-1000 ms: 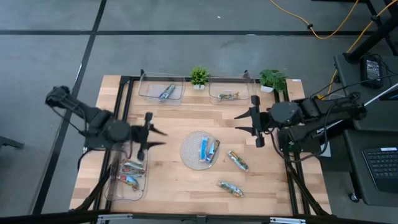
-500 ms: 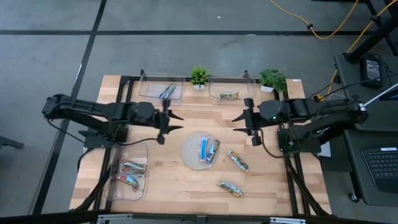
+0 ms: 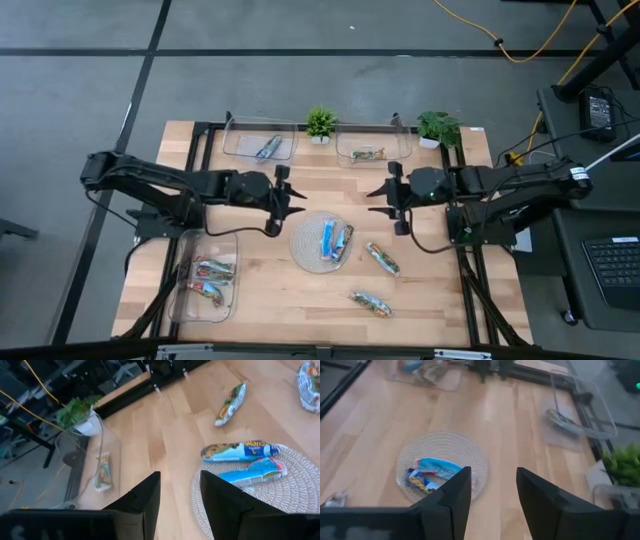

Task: Pick and place Granola Bars by type
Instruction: Put the yellow granola bar into the top right transparent bin

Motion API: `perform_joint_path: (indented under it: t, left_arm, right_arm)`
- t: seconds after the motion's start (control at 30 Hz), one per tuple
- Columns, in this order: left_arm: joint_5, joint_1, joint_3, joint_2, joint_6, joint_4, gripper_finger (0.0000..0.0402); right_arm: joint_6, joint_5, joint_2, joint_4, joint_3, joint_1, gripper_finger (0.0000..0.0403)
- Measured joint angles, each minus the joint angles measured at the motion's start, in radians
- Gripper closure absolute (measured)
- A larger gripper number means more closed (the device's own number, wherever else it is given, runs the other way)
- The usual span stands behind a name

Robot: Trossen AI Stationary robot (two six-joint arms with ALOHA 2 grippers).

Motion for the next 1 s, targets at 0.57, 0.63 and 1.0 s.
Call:
perform_joint_path:
  t: [0.57,0.63,1.0]
  left_arm:
    - [0.000,0.000,0.000,0.030,-0.009,-0.009,0.0274]
    - [0.000,0.000,0.000,0.030,-0.014,-0.026,0.0272]
    - [0.004,0.000,0.000,0.030,-0.016,-0.040,0.0276]
  right_arm:
    - [0.613,0.025,0.195,-0.212,-0.001,0.187,0.0123]
    - [0.672,0.024,0.232,-0.222,-0.001,0.226,0.0127]
    - [1.002,0.021,0.412,-0.275,0.000,0.378,0.0140]
